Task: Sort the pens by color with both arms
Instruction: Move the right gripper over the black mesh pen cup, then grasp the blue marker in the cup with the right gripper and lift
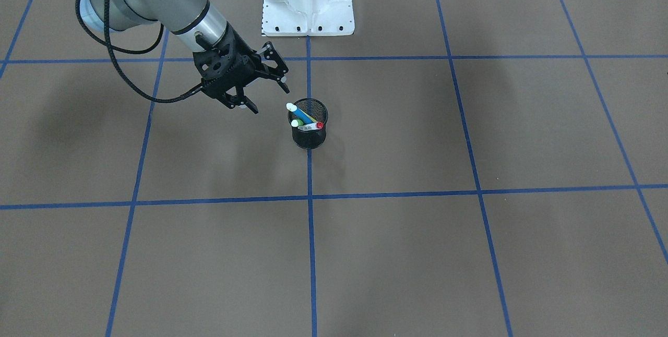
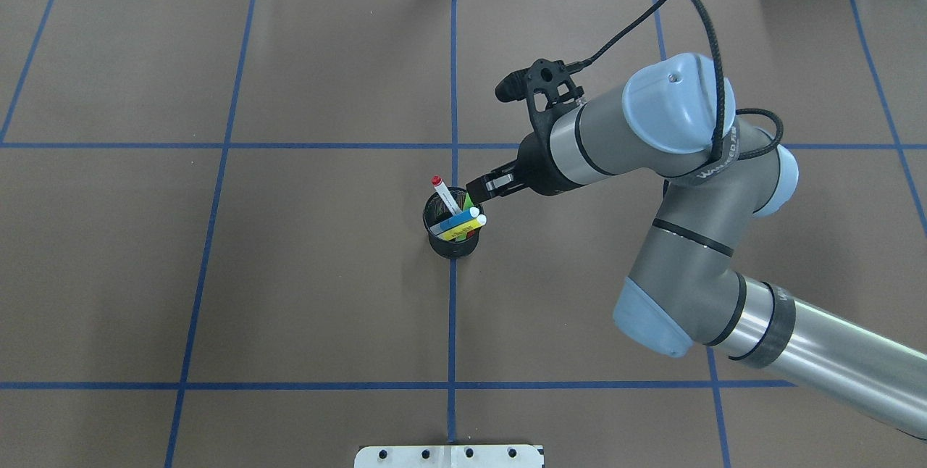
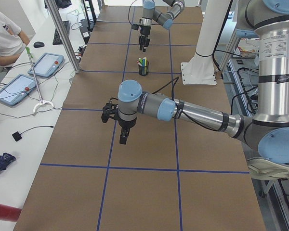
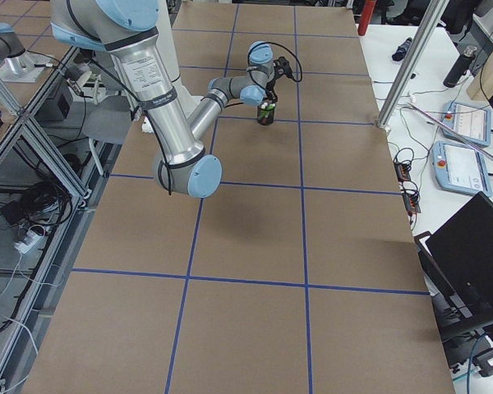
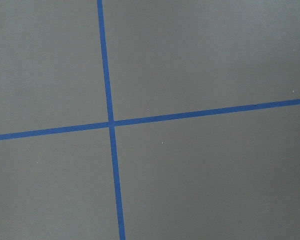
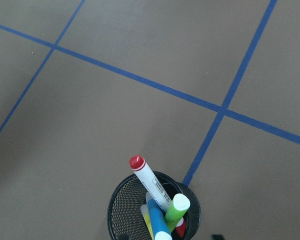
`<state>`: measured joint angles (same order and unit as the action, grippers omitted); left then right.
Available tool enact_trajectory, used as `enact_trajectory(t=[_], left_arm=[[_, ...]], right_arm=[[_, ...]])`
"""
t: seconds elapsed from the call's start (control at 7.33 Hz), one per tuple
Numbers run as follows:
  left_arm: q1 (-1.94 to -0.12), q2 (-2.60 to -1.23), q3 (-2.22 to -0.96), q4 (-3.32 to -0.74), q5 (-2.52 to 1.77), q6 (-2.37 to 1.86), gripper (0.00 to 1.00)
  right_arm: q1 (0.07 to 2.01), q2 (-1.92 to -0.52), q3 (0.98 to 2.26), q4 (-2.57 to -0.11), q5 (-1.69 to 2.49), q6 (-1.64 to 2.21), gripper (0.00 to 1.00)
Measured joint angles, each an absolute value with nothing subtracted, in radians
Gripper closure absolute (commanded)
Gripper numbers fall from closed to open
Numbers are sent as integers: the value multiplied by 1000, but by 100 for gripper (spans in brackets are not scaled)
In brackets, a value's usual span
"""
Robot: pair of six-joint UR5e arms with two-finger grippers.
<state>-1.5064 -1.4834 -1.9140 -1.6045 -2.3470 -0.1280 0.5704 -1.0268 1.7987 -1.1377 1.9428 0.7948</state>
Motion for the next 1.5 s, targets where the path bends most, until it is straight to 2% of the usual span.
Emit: enact_trajectory(t=[1.5], left_arm=[[-1508, -1483, -1917, -1606, -2391, -129, 0]], right_arm=[[522, -985, 1722, -1138, 1858, 700, 52]])
